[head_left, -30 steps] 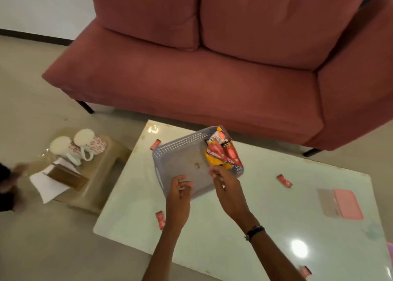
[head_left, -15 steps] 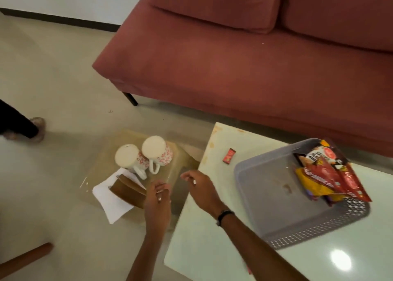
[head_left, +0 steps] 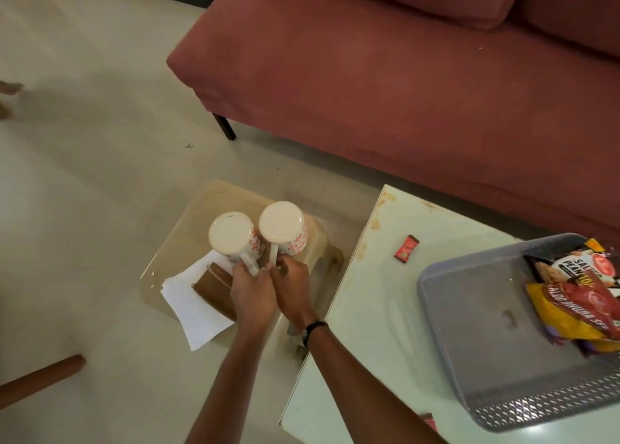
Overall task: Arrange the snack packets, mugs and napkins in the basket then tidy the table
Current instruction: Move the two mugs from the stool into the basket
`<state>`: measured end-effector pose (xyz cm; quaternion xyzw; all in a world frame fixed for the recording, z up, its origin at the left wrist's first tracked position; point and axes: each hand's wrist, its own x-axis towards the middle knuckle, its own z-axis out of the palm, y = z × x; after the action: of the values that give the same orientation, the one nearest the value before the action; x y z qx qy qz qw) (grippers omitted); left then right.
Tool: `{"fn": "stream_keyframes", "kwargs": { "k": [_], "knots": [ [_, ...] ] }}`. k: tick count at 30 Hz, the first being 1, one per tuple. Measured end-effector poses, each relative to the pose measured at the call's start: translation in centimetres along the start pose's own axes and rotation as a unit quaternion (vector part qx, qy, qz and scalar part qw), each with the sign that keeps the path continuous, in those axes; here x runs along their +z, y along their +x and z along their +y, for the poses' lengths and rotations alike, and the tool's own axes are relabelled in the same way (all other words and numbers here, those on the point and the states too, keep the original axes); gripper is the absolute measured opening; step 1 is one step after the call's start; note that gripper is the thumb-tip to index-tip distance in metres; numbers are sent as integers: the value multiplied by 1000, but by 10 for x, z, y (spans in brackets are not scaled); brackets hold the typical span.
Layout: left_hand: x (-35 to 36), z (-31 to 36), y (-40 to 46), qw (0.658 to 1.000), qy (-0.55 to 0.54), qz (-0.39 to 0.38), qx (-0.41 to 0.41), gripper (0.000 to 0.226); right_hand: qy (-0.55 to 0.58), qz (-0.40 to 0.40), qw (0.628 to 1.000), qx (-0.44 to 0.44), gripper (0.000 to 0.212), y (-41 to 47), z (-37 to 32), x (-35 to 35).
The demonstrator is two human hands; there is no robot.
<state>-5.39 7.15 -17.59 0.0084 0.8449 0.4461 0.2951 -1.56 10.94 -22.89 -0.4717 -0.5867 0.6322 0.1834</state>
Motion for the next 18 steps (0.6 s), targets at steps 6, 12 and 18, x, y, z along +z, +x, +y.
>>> {"fn": "stream_keyframes", "kwargs": {
  "k": [6,12,18],
  "knots": [
    [17,0,23,996,-17,49,-68,39,14,18,1000,-8,18,-1,6,-10],
    [29,-8,42,995,32,70,-60,30,-6,23,999,-45,14,-5,13,-33],
    [41,-2,18,997,-16,74,17,24,-55,37,996,-66,16,-24,17,-73]
  ]
}}
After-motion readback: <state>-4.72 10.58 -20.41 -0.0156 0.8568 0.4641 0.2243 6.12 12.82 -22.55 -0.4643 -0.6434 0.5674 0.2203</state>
